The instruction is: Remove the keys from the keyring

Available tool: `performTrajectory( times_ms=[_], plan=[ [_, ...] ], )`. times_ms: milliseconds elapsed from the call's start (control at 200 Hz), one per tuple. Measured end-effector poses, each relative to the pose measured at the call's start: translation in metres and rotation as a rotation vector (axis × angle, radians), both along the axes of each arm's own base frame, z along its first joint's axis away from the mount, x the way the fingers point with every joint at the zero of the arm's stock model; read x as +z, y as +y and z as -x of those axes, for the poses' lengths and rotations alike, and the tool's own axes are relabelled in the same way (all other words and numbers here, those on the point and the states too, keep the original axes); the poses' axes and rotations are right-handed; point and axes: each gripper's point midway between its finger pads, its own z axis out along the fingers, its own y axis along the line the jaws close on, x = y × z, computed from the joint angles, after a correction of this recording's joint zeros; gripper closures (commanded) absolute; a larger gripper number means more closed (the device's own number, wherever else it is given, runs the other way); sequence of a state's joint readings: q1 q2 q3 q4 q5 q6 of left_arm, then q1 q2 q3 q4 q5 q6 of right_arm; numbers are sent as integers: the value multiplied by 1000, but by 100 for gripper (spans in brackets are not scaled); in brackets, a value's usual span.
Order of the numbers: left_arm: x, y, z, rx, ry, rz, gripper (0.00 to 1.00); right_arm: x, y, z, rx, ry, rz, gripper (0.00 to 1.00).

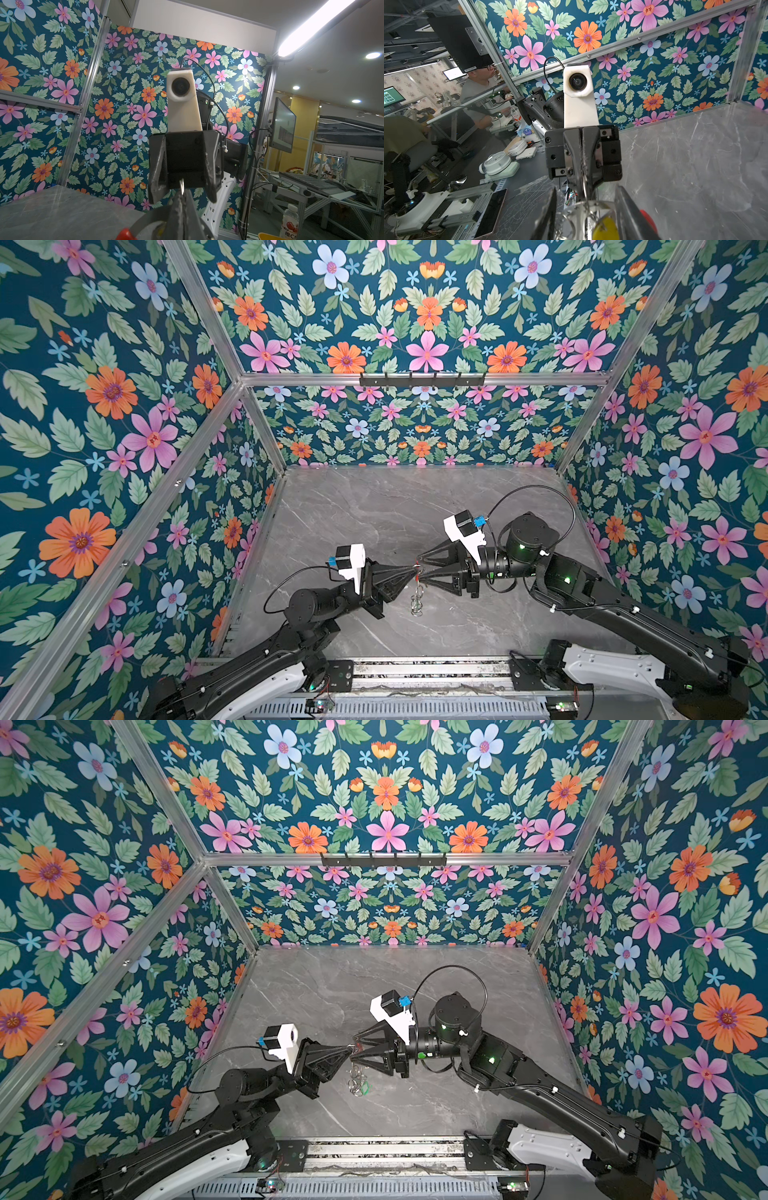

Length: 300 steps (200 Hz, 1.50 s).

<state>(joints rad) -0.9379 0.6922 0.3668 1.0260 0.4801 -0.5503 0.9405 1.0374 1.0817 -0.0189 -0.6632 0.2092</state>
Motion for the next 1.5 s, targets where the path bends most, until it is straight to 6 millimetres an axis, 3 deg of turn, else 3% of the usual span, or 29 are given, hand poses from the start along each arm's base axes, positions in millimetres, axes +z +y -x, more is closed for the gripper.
performTrajectory(
  times_ms=[245,415,670,755,900,1035,1215,1500],
  plan=[
    [0,1,-2,11,6,6,100,-5,-3,0,-4,13,6,77],
    [-1,0,-3,13,9,3,100,-6,-3,-1,-12,25,8,80],
    [-2,-1,-6,19,20,3,100,-9,-2,-3,-20,33,15,100],
    [-4,-2,-7,14,34,-1,100,-9,-2,-5,-29,34,19,100],
    [-5,-3,-9,17,45,-4,60,-12,-6,-7,-47,46,36,100],
    [1,1,-6,15,54,-8,45,-17,-15,-17,-88,76,76,100],
    [6,4,-5,31,79,-75,44,-33,-30,-23,-111,104,171,100],
    [-20,-19,-8,-16,174,-300,54,-52,-40,-17,-46,105,323,100]
  ],
)
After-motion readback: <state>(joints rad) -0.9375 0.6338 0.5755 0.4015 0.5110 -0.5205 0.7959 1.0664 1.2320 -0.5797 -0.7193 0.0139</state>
